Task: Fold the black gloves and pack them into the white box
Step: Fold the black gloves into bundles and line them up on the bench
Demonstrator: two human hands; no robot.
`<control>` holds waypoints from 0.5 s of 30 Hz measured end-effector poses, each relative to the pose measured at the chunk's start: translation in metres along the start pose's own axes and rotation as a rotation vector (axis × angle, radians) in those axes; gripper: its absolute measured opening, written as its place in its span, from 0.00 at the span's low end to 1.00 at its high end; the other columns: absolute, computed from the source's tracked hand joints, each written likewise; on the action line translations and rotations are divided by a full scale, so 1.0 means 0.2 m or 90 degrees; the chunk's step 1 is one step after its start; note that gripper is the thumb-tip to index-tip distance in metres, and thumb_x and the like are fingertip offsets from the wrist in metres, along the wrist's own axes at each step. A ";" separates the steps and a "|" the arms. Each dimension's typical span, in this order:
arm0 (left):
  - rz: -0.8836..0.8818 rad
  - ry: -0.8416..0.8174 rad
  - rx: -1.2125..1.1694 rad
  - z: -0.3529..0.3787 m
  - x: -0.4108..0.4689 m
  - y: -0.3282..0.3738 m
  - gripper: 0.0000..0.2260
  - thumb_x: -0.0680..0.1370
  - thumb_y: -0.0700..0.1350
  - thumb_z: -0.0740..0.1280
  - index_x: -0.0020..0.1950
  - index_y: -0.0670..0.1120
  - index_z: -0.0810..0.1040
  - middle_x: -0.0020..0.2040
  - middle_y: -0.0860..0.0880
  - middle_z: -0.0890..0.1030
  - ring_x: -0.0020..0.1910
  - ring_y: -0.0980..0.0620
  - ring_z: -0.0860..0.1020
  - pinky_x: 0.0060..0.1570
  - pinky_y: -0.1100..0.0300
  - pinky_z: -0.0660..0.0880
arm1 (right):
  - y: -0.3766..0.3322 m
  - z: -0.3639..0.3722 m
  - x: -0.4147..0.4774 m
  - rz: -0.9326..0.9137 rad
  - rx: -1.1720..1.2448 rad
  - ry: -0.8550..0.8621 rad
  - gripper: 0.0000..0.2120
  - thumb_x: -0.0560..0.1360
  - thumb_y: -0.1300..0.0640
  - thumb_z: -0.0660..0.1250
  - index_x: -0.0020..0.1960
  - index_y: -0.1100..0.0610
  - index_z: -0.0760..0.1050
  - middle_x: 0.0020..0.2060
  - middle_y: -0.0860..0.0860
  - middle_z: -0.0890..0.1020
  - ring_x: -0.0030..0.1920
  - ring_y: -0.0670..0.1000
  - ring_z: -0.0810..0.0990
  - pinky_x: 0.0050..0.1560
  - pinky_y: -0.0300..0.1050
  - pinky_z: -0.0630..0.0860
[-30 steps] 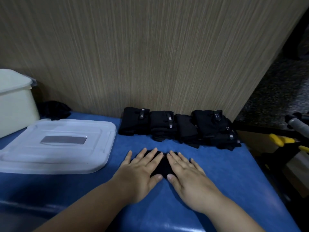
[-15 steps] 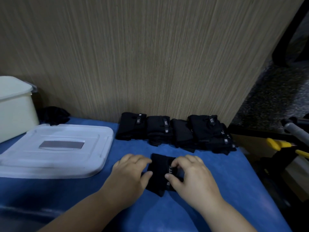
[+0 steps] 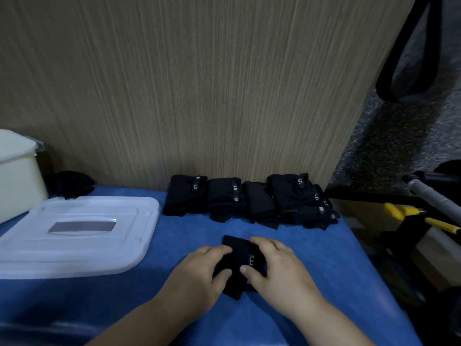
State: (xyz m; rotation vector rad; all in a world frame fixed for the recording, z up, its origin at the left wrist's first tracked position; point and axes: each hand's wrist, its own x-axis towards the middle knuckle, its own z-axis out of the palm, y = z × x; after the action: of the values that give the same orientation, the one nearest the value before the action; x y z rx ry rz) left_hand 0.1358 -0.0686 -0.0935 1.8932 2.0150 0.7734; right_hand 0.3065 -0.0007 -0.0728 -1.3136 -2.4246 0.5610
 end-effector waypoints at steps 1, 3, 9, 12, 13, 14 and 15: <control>0.000 0.001 -0.002 0.00 0.00 0.00 0.21 0.79 0.53 0.63 0.72 0.59 0.65 0.54 0.62 0.69 0.45 0.62 0.69 0.47 0.78 0.63 | 0.00 0.00 0.00 0.004 0.000 0.000 0.30 0.76 0.40 0.63 0.74 0.44 0.58 0.69 0.41 0.66 0.69 0.46 0.62 0.68 0.40 0.63; -0.005 0.002 -0.013 0.01 0.01 0.01 0.21 0.79 0.52 0.64 0.71 0.59 0.65 0.55 0.62 0.70 0.43 0.62 0.70 0.45 0.77 0.64 | 0.01 0.01 0.00 0.008 -0.003 -0.003 0.30 0.76 0.40 0.62 0.75 0.45 0.57 0.69 0.42 0.67 0.69 0.47 0.61 0.69 0.41 0.62; -0.016 0.004 -0.004 0.02 0.01 0.02 0.20 0.78 0.52 0.64 0.70 0.59 0.68 0.53 0.62 0.70 0.43 0.60 0.70 0.45 0.77 0.65 | 0.01 0.00 0.00 0.009 0.015 -0.028 0.29 0.78 0.42 0.62 0.75 0.45 0.56 0.66 0.44 0.70 0.68 0.45 0.61 0.70 0.41 0.61; -0.011 -0.001 0.024 0.02 0.01 0.02 0.19 0.79 0.56 0.62 0.70 0.58 0.69 0.52 0.61 0.68 0.50 0.61 0.70 0.54 0.73 0.66 | 0.02 0.00 0.01 0.001 -0.005 -0.022 0.28 0.78 0.43 0.60 0.76 0.44 0.56 0.67 0.42 0.69 0.69 0.45 0.59 0.71 0.41 0.58; -0.009 -0.006 0.037 0.01 0.01 0.02 0.20 0.79 0.57 0.60 0.71 0.58 0.68 0.54 0.61 0.69 0.54 0.62 0.69 0.58 0.69 0.66 | 0.03 0.01 0.01 -0.002 -0.015 -0.017 0.28 0.78 0.43 0.60 0.76 0.44 0.56 0.68 0.41 0.68 0.70 0.44 0.58 0.71 0.42 0.57; -0.010 -0.012 0.051 0.01 0.02 0.01 0.20 0.79 0.59 0.59 0.72 0.58 0.67 0.56 0.60 0.69 0.58 0.61 0.69 0.62 0.65 0.66 | 0.04 0.02 0.02 -0.004 -0.024 -0.012 0.28 0.79 0.43 0.59 0.76 0.44 0.56 0.69 0.41 0.67 0.70 0.44 0.58 0.72 0.42 0.56; -0.014 -0.018 0.067 0.01 0.02 0.01 0.21 0.80 0.59 0.57 0.73 0.59 0.66 0.59 0.60 0.69 0.60 0.60 0.67 0.64 0.63 0.64 | 0.05 0.02 0.03 -0.004 -0.033 -0.008 0.28 0.79 0.43 0.59 0.76 0.44 0.56 0.70 0.40 0.66 0.70 0.44 0.57 0.72 0.43 0.56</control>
State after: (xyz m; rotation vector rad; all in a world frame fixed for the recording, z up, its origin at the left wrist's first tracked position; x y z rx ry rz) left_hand 0.1377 -0.0644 -0.0945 1.9226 2.0936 0.6430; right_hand 0.3078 0.0076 -0.0809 -1.3258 -2.4673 0.5096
